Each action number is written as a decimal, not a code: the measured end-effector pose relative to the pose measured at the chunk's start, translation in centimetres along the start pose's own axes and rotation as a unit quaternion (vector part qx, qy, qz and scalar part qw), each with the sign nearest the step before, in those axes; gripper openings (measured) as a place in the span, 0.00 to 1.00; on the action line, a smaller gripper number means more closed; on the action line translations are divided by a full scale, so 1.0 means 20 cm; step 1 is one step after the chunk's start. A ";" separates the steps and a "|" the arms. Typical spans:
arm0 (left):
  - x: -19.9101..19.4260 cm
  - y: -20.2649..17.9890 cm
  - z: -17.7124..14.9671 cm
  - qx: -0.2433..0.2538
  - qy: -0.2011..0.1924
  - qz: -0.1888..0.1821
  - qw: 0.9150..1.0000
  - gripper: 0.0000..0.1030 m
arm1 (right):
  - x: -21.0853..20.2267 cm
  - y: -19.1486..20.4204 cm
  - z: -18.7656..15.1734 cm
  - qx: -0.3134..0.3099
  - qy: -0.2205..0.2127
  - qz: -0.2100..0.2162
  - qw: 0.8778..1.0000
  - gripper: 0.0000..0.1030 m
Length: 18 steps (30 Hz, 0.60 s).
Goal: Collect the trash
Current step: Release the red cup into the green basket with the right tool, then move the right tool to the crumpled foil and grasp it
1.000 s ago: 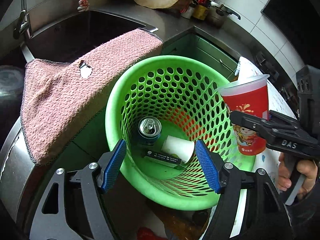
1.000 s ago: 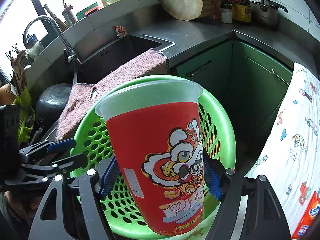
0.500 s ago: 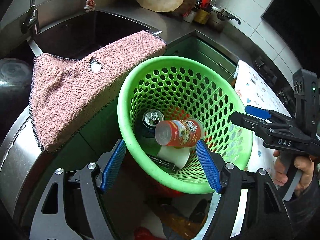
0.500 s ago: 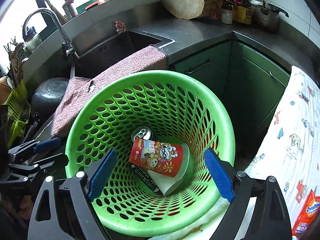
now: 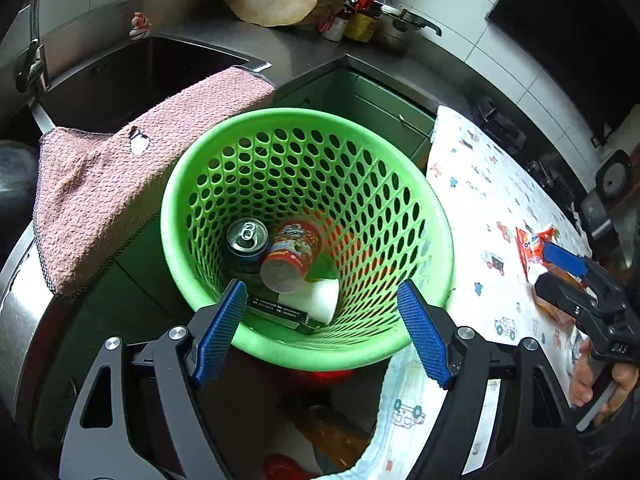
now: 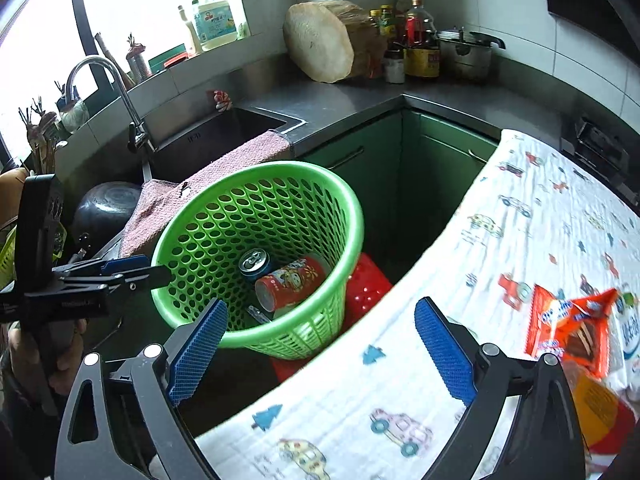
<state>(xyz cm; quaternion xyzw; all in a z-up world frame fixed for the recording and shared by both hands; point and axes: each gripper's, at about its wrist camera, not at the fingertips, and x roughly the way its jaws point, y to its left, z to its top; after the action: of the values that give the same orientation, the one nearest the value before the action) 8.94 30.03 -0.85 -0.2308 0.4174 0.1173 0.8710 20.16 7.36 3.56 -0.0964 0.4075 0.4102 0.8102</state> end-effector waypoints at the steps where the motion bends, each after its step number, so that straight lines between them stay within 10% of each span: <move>1: 0.00 -0.03 -0.01 0.005 0.002 -0.003 1.000 0.75 | -0.04 -0.03 -0.04 0.005 -0.002 -0.007 1.000 0.89; 18: 0.10 -0.61 -0.12 0.101 0.024 -0.056 0.993 0.76 | -0.78 -0.62 -0.61 0.111 -0.062 -0.142 0.982 0.91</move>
<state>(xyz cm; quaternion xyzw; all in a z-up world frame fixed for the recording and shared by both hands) 13.40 18.28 0.05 -0.1679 0.4345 0.0200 0.8847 17.10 -15.75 5.09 -0.0370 0.3817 0.2479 0.8896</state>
